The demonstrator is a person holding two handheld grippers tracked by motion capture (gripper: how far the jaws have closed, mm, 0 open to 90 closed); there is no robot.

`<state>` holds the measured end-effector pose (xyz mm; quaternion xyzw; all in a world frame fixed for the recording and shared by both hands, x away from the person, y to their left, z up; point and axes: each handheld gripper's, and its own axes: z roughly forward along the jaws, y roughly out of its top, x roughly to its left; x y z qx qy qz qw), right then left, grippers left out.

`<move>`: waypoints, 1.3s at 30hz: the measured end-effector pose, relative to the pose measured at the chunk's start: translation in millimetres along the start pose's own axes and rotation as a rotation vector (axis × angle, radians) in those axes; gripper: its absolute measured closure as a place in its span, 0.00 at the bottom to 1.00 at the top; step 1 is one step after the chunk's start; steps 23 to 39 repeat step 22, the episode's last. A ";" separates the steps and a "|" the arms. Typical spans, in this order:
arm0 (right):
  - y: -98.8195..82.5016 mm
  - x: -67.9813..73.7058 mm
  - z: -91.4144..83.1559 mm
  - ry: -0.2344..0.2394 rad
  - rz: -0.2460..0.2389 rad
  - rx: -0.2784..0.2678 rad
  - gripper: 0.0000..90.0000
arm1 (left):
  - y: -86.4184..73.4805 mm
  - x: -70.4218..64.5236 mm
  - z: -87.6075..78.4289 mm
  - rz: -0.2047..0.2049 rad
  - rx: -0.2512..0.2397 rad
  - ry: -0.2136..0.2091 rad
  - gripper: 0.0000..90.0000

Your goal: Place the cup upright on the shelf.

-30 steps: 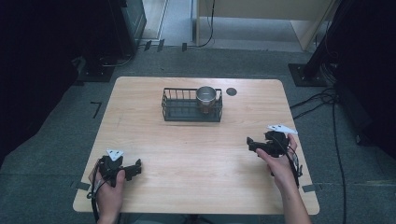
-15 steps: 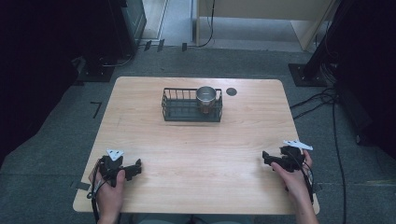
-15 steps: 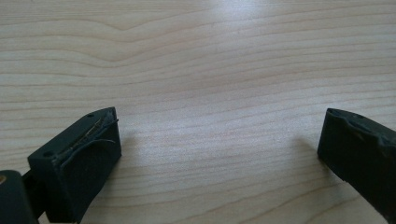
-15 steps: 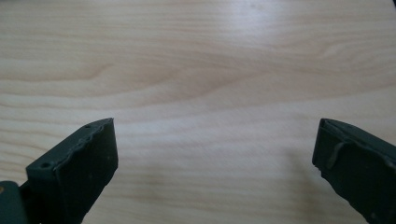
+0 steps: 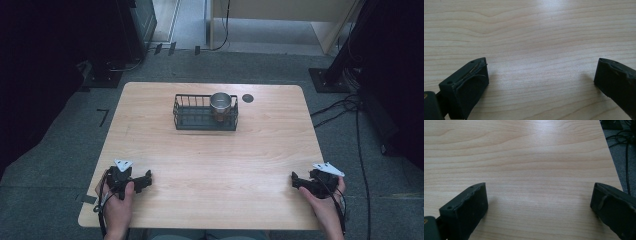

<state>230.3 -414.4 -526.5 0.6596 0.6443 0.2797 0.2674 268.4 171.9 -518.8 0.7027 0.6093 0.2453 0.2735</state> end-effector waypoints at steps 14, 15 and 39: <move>0.5 -0.2 0.5 0.004 -0.003 0.001 0.01 | 0.2 0.0 0.2 0.000 -0.001 0.000 0.00; 0.5 -0.2 0.5 0.004 -0.002 0.001 0.01 | 0.2 0.0 0.2 0.001 -0.001 0.000 0.00; 0.4 -0.5 0.5 0.007 -0.001 0.001 0.00 | 1.2 0.4 1.2 -0.013 -0.002 0.011 0.00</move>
